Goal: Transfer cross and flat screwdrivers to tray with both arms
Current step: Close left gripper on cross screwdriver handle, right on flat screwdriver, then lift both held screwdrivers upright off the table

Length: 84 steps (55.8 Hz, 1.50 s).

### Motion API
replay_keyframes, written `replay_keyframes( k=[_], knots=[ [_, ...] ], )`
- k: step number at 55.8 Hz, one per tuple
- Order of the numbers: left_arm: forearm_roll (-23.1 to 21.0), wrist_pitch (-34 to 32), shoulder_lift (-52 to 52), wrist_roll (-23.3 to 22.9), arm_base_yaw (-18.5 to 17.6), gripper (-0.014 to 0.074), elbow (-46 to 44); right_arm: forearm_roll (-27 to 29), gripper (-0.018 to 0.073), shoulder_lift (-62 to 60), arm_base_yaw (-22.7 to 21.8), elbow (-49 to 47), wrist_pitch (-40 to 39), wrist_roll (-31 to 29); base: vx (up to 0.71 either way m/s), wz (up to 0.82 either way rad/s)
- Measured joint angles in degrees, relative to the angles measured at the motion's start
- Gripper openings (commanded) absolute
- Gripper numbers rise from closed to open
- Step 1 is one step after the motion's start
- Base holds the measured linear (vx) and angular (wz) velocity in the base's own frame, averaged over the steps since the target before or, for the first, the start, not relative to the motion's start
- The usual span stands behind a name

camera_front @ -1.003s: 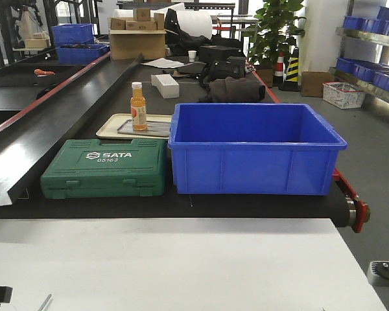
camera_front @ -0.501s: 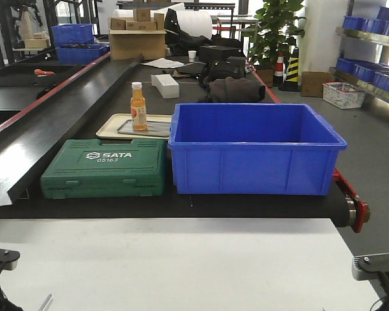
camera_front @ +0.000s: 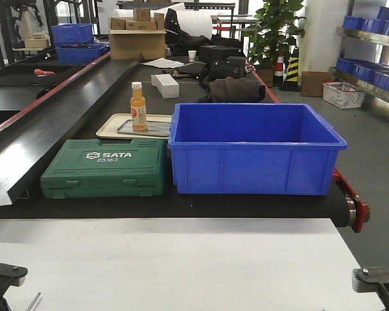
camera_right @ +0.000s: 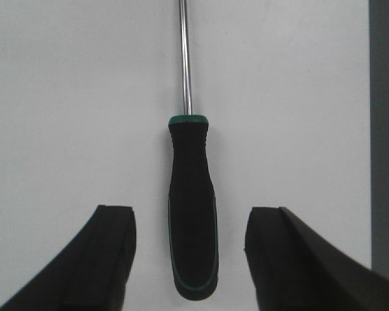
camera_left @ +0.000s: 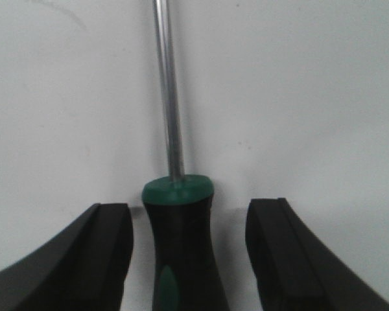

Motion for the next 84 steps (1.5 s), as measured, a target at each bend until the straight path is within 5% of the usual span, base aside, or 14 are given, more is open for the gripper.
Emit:
replay_keyframes(
  k=[37,84],
  knots=[
    [-1.57,-0.18,0.82,0.26,0.00,0.0503,-0.06,-1.86,0.0464,13.80,0.00,-1.00,-8.64,-0.76,0.00,0.00],
    [-1.57,-0.42,0.84,0.31,0.00,0.0503,-0.06,-2.90,0.0460,21.67,0.00,-8.04,-2.76,-2.51,0.00,0.00]
  ],
)
